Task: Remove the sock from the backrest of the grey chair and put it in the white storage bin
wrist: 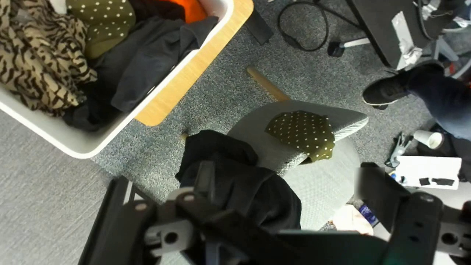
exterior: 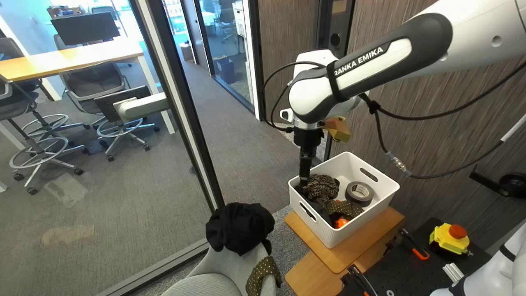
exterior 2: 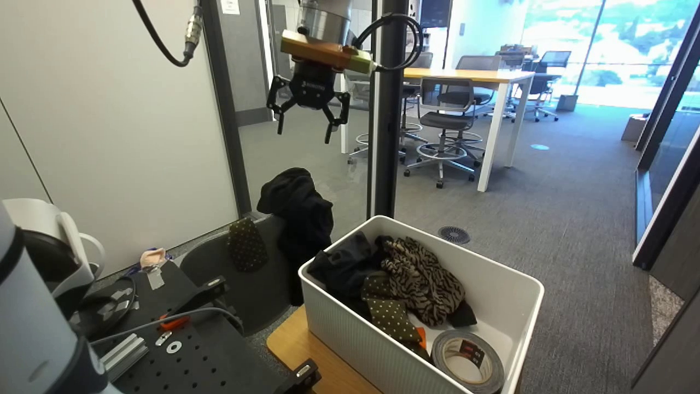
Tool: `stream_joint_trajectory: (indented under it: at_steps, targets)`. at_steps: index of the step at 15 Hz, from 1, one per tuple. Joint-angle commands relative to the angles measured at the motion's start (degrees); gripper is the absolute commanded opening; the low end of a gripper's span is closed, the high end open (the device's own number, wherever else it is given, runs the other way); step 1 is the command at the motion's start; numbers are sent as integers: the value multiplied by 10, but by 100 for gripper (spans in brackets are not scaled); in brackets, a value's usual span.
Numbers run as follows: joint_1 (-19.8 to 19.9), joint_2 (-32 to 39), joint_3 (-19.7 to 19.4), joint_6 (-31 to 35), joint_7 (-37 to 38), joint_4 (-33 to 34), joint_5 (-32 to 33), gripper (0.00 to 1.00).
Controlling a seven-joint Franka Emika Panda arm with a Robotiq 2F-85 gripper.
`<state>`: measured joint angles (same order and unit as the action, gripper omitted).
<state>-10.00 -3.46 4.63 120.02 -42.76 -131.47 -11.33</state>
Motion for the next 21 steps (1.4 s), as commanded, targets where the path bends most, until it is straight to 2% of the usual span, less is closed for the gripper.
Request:
stream_joint_trajectory:
  at_steps: [1, 4, 7, 11, 18, 21]
  targets:
    - [-1, 18, 21, 122, -12, -15, 39, 100]
    - [2, 75, 30, 187, -8, 3, 46, 100]
    - [6, 128, 41, 215, -19, 29, 34, 100]
    - [9, 161, 69, 167, -13, 68, 22, 100]
    - [1, 154, 128, 114, -24, 63, -15, 100]
    - [-1, 172, 138, 91, -33, 70, -21, 100]
